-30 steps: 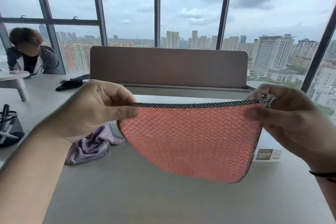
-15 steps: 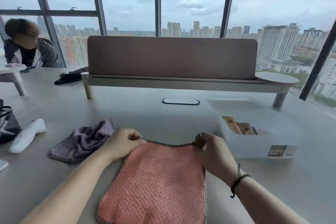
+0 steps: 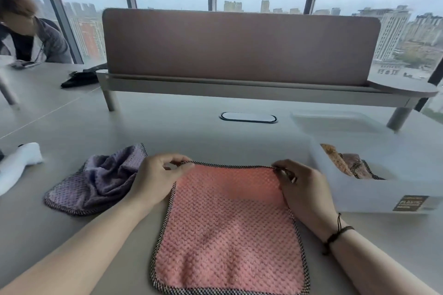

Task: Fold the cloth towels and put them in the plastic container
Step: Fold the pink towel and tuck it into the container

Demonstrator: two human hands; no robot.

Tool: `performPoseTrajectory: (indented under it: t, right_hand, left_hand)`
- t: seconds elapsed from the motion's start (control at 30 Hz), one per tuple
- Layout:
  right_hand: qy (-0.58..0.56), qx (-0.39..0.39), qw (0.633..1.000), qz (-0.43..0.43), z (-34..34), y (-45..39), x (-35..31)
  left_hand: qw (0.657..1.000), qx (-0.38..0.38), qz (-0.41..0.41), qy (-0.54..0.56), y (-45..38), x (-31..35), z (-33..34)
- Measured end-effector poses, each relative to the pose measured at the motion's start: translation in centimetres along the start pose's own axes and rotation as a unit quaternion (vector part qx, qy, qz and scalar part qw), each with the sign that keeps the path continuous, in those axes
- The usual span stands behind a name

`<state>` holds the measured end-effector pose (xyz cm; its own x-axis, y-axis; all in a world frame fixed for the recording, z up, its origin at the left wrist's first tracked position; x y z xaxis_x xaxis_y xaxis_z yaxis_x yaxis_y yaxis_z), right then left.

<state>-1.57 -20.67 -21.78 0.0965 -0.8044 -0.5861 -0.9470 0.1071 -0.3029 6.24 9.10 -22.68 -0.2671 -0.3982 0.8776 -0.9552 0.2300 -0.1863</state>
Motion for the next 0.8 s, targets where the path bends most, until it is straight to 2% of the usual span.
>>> performPoseTrajectory:
  t: [0.1, 0.23, 0.37, 0.47, 0.67, 0.73, 0.8]
  right_hand:
    - [-0.123, -0.015, 0.992, 0.019, -0.1, 0.1, 0.3]
    - [-0.17, -0.025, 0.985, 0.013, -0.3, 0.2, 0.1]
    - [-0.239, -0.051, 0.97, -0.006, -0.7, 1.0, -0.8]
    - [-0.255, -0.057, 0.965, -0.002, -0.8, 1.4, -0.7]
    - [-0.174, -0.105, 0.979, 0.017, -0.4, 1.9, 0.5]
    - [-0.157, -0.11, 0.981, 0.026, -0.4, 1.8, 0.9]
    - [-0.133, -0.118, 0.984, 0.023, -0.3, 1.8, 1.0]
  left_hand:
    - [0.996, 0.005, -0.002, 0.094, 0.1, 0.3, -0.2]
    - [0.979, -0.006, -0.017, 0.202, 0.1, 0.4, -0.1]
    - [0.984, -0.026, -0.003, 0.175, 0.5, 0.8, -0.3]
    - [0.992, -0.051, 0.034, 0.113, 1.0, 0.8, -1.0]
    - [0.989, -0.091, 0.105, -0.045, 1.4, 0.9, -1.8]
    - [0.99, -0.086, 0.086, -0.066, 1.4, 0.6, -1.7]
    - [0.994, -0.084, 0.058, -0.038, 1.2, 0.1, -1.5]
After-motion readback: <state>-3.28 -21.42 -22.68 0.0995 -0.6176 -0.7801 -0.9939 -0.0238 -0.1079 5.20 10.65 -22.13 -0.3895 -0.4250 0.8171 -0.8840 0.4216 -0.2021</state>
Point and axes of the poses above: each hand's wrist, its own y-axis away from the middle knuckle, its own z-axis out of the palm, x = y × z, the point moved 3 cm from there along -y, towards the middle knuckle, and after that the axes turned 14 degrees about -x, right-handed, at the moved point
